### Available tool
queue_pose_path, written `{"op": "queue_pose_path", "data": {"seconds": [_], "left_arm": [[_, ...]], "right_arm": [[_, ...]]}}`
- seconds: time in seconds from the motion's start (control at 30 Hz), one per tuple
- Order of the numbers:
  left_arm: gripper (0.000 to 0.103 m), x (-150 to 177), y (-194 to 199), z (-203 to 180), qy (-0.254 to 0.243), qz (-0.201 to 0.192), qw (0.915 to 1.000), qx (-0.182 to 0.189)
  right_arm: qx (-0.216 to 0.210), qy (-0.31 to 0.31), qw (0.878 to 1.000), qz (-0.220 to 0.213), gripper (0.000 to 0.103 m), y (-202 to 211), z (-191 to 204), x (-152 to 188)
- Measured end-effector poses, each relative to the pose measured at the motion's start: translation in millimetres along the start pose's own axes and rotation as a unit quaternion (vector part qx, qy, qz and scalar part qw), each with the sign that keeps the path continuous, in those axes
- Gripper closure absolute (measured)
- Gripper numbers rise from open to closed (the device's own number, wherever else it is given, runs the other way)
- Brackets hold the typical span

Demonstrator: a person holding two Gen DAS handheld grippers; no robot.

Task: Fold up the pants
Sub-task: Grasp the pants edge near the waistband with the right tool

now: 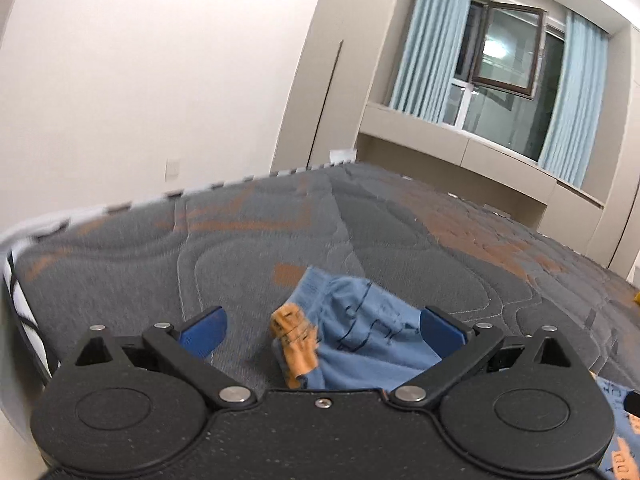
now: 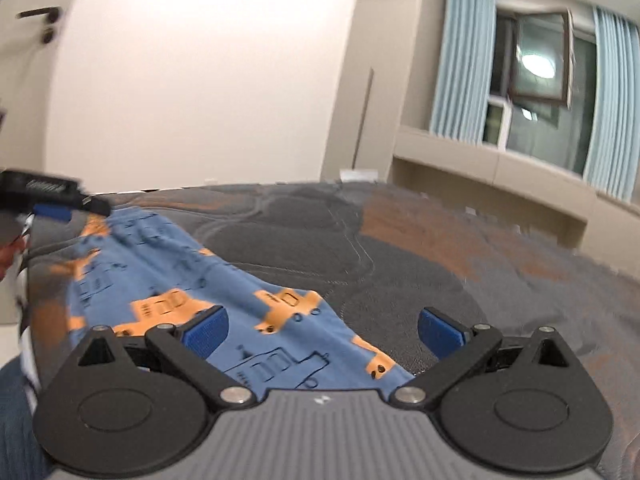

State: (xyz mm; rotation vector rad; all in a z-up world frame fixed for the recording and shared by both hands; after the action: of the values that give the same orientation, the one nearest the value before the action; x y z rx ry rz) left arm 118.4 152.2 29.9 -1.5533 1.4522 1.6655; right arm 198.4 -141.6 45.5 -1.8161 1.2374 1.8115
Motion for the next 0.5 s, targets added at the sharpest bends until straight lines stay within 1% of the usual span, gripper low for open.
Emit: {"op": "queue_pose_path", "data": {"seconds": [0.07,0.17,0.23,0.3,0.33,0.4,0.43,0.5], "left_arm": [[0.001,-0.1,5.8,-9.2,-0.018,-0.007,0.9998,0.004],[0.001,3.8,15.9,-25.2,-0.049,-0.017,0.9983,0.026],[0.001,9.9,22.5,-37.8,-0.082,-0.023,0.9951,0.051],[0.001,18.1,29.5,-51.5,-0.12,-0.029,0.9891,0.08],[0.001,23.3,32.7,-58.7,-0.145,-0.032,0.9839,0.1],[0.001,35.5,40.7,-71.7,-0.198,-0.035,0.9698,0.138],[0.001,40.7,43.9,-76.2,-0.219,-0.036,0.9633,0.151],[0.001,51.8,51.3,-85.9,-0.262,-0.034,0.9483,0.177]], "right_arm": [[0.005,0.016,1.0,-0.006,0.0,9.4,8.3,3.2],[0.018,0.031,0.999,-0.003,0.0,19.1,19.2,9.5],[0.025,0.035,0.999,0.008,0.0,21.8,23.2,14.6],[0.029,0.033,0.999,0.017,0.0,27.4,26.5,21.4],[0.027,0.033,0.999,0.018,0.0,30.3,27.7,25.0],[0.024,0.033,0.999,0.024,0.0,38.8,29.7,32.8],[0.024,0.037,0.999,0.03,0.001,42.4,31.7,36.6],[0.023,0.052,0.998,0.039,0.006,47.6,37.0,43.5]]}}
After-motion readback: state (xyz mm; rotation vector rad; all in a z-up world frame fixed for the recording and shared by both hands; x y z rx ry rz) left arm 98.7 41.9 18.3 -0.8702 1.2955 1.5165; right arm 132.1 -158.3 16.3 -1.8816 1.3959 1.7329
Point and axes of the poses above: each gripper's, at about its wrist camera, not at the fingertips, and y roughly against the way its jaws point, z to its left, x to its underside, the point moved 1 cm from there along -y, roughly the way its jaws point, and after that the axes turned 6 degrees about -x, right-handed, at the moved point
